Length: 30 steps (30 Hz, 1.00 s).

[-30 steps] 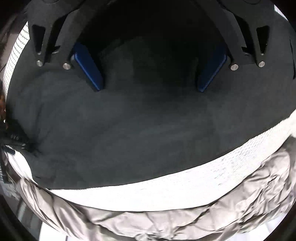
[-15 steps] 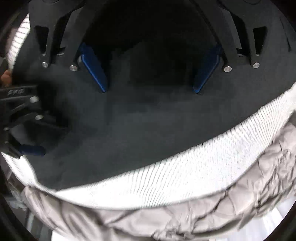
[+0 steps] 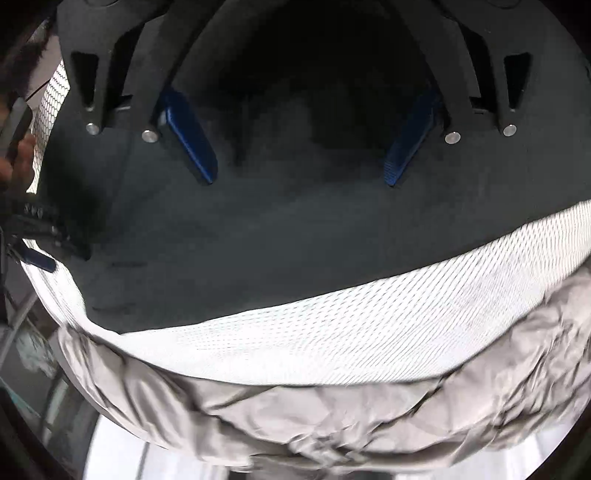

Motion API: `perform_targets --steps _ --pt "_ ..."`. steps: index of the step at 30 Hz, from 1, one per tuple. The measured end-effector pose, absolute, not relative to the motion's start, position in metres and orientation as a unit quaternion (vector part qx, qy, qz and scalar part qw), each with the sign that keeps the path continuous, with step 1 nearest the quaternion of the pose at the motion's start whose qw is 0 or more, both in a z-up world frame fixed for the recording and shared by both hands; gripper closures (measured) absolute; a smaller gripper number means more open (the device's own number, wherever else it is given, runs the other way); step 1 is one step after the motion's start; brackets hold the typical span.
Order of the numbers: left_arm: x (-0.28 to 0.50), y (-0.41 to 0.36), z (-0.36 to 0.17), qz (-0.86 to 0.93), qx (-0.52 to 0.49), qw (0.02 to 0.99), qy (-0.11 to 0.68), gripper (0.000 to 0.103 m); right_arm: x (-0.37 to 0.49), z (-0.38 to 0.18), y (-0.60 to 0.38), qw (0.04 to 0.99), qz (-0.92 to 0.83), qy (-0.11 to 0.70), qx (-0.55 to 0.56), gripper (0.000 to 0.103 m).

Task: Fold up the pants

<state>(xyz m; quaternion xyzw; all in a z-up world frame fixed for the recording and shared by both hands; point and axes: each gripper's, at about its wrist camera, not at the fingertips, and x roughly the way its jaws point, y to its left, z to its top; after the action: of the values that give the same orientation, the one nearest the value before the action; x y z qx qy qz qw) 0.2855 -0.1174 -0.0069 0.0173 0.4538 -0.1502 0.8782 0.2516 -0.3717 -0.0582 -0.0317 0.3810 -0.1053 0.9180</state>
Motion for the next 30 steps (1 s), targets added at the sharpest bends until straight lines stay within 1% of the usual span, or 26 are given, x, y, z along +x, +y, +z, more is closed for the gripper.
perform_targets --steps 3,5,6,7,9,11,12,14,16,19,21,22,23,24,25,27,28,30 --pt "0.283 -0.145 -0.025 -0.166 0.071 0.859 0.479 0.011 0.254 -0.07 -0.345 0.912 -0.034 0.407 -0.048 0.0" --pt "0.282 -0.148 -0.034 -0.159 0.086 0.86 0.477 0.008 0.26 -0.09 -0.333 0.896 -0.035 0.428 -0.116 0.0" --pt "0.278 -0.145 -0.033 -0.158 0.083 0.861 0.477 0.008 0.261 -0.092 -0.335 0.895 -0.035 0.425 -0.129 0.0" --pt "0.277 -0.138 -0.028 -0.152 0.081 0.859 0.483 0.008 0.255 -0.091 -0.339 0.901 -0.026 0.417 -0.117 0.001" --pt "0.265 -0.123 -0.014 -0.149 0.064 0.862 0.48 0.015 0.242 -0.085 -0.365 0.905 -0.021 0.419 -0.069 0.002" --pt "0.248 -0.108 0.005 -0.175 0.025 0.873 0.454 0.014 0.229 -0.077 -0.377 0.911 -0.018 0.409 -0.041 0.002" --pt "0.239 -0.105 0.011 -0.188 0.006 0.876 0.445 0.011 0.225 -0.074 -0.369 0.911 -0.03 0.408 -0.054 0.001" --pt "0.226 -0.112 0.012 -0.228 -0.001 0.866 0.445 0.011 0.218 -0.071 -0.343 0.909 -0.004 0.407 -0.084 0.001" --pt "0.216 -0.127 0.001 -0.263 0.029 0.853 0.451 0.011 0.211 -0.07 -0.3 0.907 0.075 0.396 -0.123 0.001" --pt "0.214 -0.13 -0.026 -0.226 0.085 0.84 0.485 0.011 0.207 -0.083 -0.261 0.888 0.109 0.404 -0.191 0.001" --pt "0.205 -0.114 -0.025 -0.225 0.088 0.845 0.477 0.01 0.21 -0.091 -0.275 0.885 0.088 0.412 -0.198 0.0" --pt "0.197 -0.098 -0.02 -0.203 0.108 0.852 0.471 0.01 0.211 -0.091 -0.292 0.888 0.071 0.413 -0.187 0.0" --pt "0.191 -0.085 -0.018 -0.181 0.126 0.859 0.462 0.008 0.211 -0.088 -0.315 0.892 0.048 0.415 -0.172 0.0" --pt "0.184 -0.07 -0.019 -0.156 0.141 0.867 0.452 0.004 0.212 -0.087 -0.339 0.896 0.022 0.414 -0.161 0.0" --pt "0.179 -0.048 -0.021 -0.135 0.144 0.871 0.45 0.003 0.211 -0.085 -0.357 0.899 -0.013 0.411 -0.149 0.0" --pt "0.178 -0.019 -0.026 -0.128 0.104 0.869 0.466 0.003 0.208 -0.083 -0.399 0.898 -0.1 0.414 -0.112 0.0" --pt "0.179 -0.006 -0.028 -0.132 0.072 0.868 0.474 0.003 0.206 -0.081 -0.408 0.898 -0.112 0.415 -0.094 0.0" --pt "0.174 0.016 -0.023 -0.135 0.026 0.874 0.467 0.008 0.199 -0.074 -0.402 0.904 -0.093 0.408 -0.085 0.0"
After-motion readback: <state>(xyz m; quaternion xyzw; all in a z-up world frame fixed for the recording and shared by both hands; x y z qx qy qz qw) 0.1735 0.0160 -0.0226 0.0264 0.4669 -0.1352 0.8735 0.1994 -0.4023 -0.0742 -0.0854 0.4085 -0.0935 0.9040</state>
